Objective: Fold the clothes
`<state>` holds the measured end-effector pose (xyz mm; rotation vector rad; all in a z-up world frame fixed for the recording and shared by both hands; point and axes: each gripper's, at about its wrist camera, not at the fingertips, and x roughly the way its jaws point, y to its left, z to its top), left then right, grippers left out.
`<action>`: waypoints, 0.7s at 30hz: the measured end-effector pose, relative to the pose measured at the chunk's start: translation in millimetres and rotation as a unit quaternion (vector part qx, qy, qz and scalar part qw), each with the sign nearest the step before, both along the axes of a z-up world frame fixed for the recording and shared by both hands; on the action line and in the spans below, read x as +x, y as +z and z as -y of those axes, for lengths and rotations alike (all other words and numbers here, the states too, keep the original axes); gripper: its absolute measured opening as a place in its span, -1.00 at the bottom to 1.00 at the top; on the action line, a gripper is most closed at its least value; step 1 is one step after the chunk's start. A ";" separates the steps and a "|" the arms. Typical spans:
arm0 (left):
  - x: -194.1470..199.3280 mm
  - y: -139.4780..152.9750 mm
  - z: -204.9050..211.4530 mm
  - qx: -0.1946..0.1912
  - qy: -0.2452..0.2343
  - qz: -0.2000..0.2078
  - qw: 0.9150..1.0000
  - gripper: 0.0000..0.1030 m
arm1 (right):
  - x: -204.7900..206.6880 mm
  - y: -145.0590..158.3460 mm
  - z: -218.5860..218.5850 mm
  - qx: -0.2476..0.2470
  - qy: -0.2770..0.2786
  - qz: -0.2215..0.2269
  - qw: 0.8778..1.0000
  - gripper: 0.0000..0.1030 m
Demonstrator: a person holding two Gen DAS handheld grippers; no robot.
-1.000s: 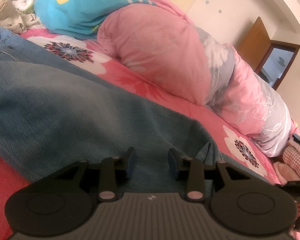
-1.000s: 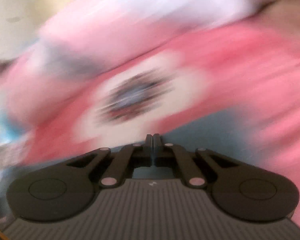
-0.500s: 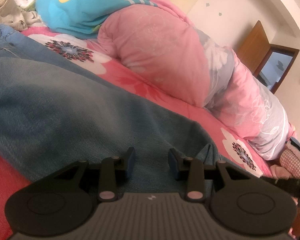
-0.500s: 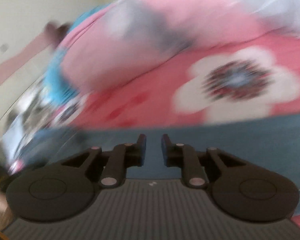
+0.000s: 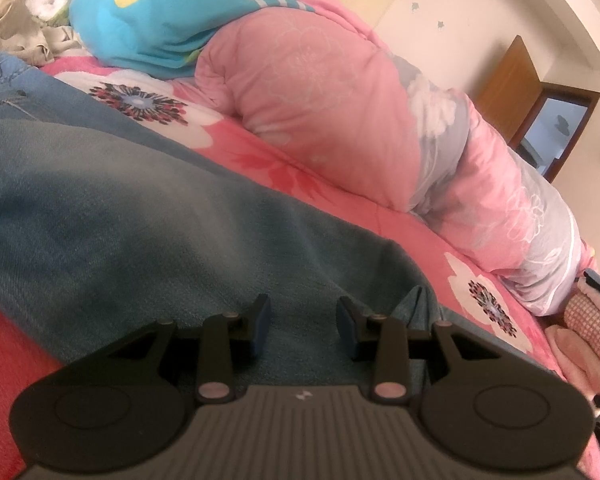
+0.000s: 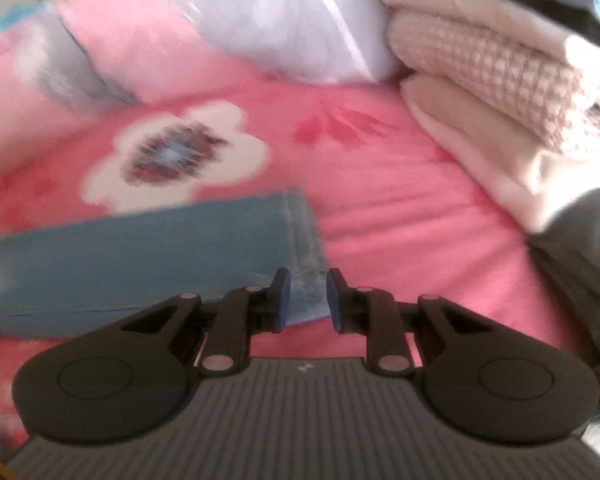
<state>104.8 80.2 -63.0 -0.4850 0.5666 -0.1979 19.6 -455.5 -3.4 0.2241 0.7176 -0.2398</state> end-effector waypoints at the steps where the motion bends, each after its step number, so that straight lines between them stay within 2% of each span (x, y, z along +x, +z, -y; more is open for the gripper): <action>1: 0.1 0.2 -0.1 0.000 0.000 0.000 1.000 -0.27 | -5.3 8.0 -9.2 0.009 0.019 0.014 1.000 -0.61; 3: 0.0 0.1 -0.7 -0.002 0.000 0.001 1.000 -0.27 | -10.1 26.8 -44.2 0.008 0.094 0.036 0.995 -0.60; 5: -0.2 -0.2 -1.5 -0.006 0.000 0.001 1.000 -0.26 | -7.3 42.3 -91.8 0.008 0.211 0.055 0.976 -0.44; 6: -0.3 -0.2 -1.8 -0.008 -0.001 0.002 1.000 -0.26 | -6.4 49.4 -115.5 0.008 0.268 0.063 0.961 -0.39; 8: -0.4 -0.1 -2.0 -0.010 -0.001 0.002 1.000 -0.26 | -9.1 56.4 -161.9 -0.002 0.379 0.064 0.923 -0.07; 11: -0.2 -0.1 -2.1 -0.010 -0.001 0.002 1.000 -0.26 | -16.3 52.4 -226.3 -0.034 0.502 0.046 0.863 -0.03; 13: -0.4 -0.1 -2.4 -0.010 -0.001 0.002 1.000 -0.26 | -23.5 45.2 -260.6 -0.046 0.553 0.032 0.832 -0.03; 14: -0.3 -0.1 -2.8 -0.009 -0.001 0.002 1.000 -0.26 | -24.1 42.9 -271.8 -0.044 0.568 0.027 0.821 -0.03; 17: 0.1 0.3 -2.9 -0.010 -0.001 0.002 1.000 -0.26 | -32.4 35.7 -296.4 -0.044 0.597 0.016 0.801 -0.03; 21: -0.2 0.5 -3.1 -0.010 -0.001 0.001 1.000 -0.26 | -51.9 26.3 -316.8 -0.075 0.623 0.010 0.779 -0.03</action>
